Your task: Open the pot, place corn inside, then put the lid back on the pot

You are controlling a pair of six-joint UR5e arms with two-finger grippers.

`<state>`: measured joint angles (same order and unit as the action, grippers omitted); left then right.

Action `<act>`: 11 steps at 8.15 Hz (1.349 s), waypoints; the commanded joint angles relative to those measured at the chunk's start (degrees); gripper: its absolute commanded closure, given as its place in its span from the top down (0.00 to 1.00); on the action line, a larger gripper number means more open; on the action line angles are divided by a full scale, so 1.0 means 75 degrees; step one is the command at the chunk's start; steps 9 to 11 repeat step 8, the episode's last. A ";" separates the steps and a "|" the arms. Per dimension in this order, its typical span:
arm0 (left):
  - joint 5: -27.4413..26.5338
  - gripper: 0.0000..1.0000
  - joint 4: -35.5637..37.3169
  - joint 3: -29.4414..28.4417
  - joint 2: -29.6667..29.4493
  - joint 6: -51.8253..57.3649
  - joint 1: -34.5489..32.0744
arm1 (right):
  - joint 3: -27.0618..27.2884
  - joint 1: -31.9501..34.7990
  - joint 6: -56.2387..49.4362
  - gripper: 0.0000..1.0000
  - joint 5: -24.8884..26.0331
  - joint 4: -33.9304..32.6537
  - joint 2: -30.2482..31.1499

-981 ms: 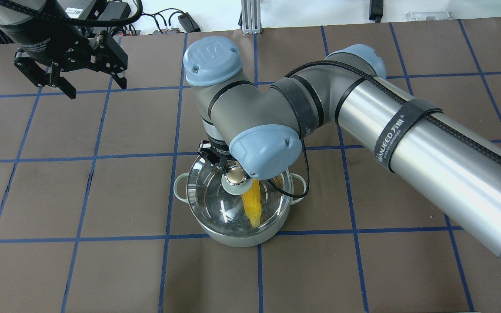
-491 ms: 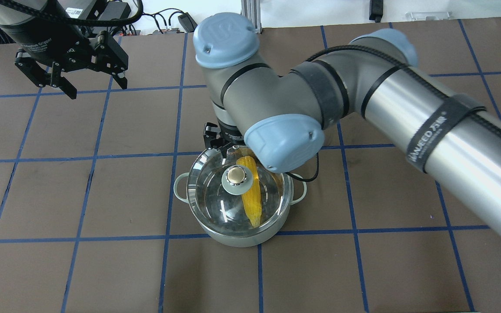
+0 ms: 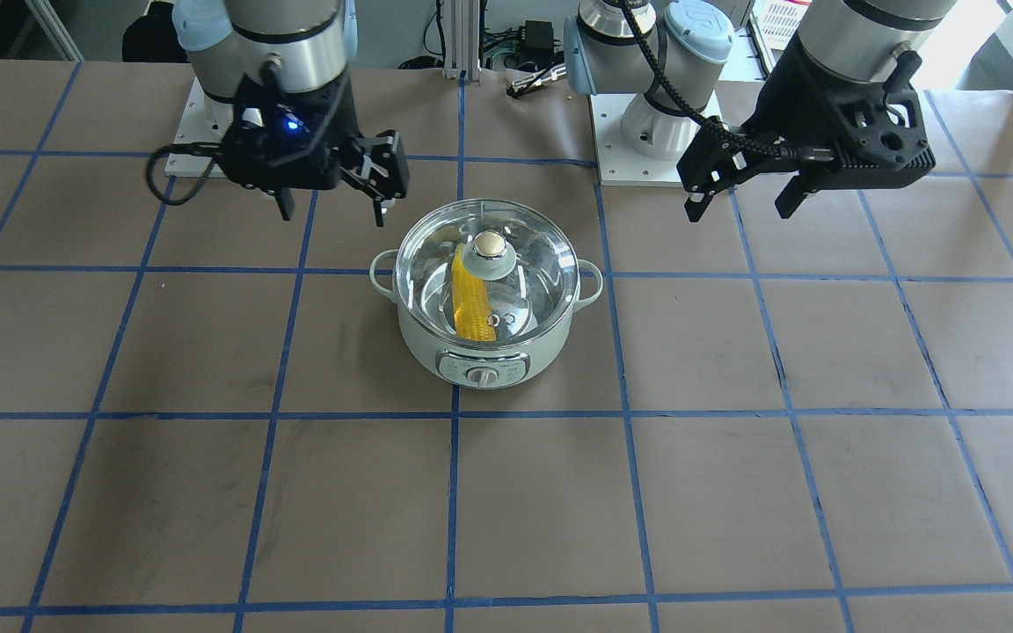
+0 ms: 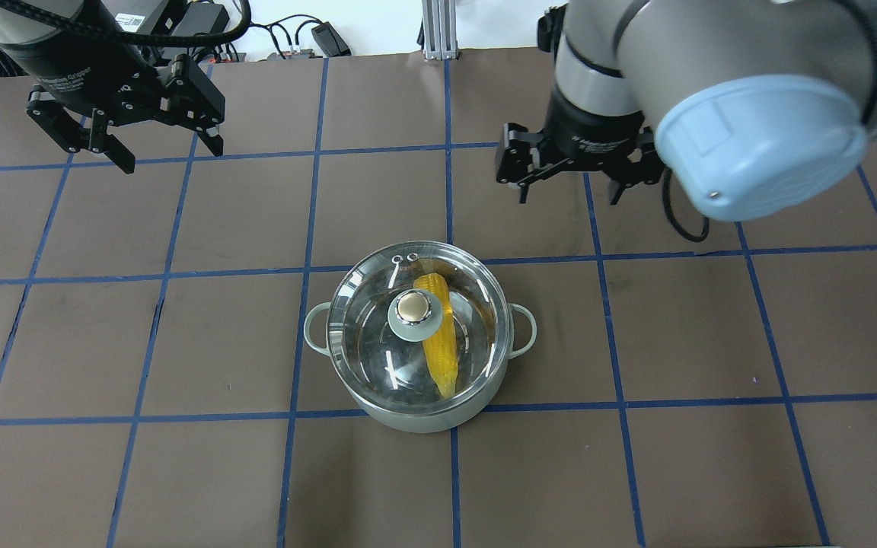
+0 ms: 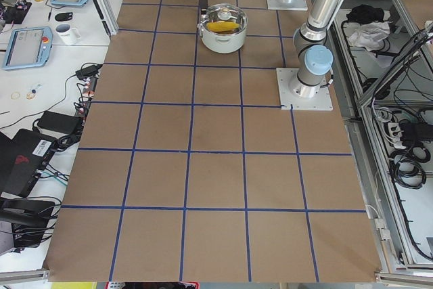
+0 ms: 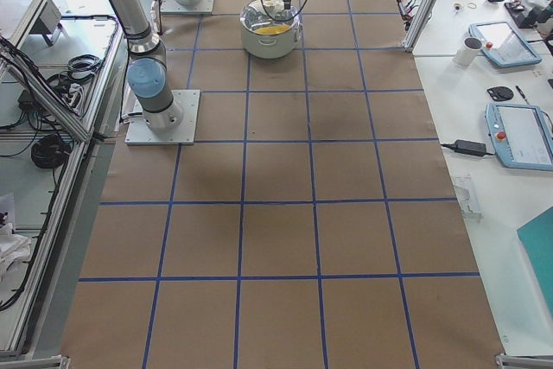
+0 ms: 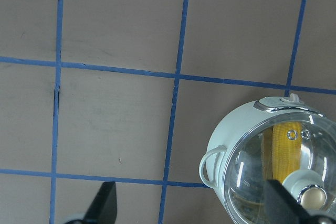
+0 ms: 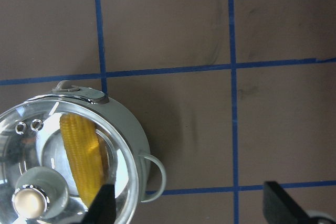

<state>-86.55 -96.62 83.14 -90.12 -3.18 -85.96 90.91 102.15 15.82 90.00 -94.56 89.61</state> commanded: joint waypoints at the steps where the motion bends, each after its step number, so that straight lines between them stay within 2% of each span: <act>1: -0.0050 1.00 0.0003 -0.0011 0.0050 0.0013 0.0000 | -0.0004 -0.1838 -0.2586 1.00 -0.0420 0.0759 0.0741; 3: -0.0038 1.00 0.0003 -0.0011 0.0051 -0.0010 0.0000 | 0.0020 -0.1830 -0.2553 1.00 -0.0293 0.1018 0.0907; 11: -0.0015 1.00 0.0062 -0.0011 0.0004 -0.0057 0.0000 | 0.0055 -0.1796 -0.2495 1.00 -0.0387 0.1030 0.0907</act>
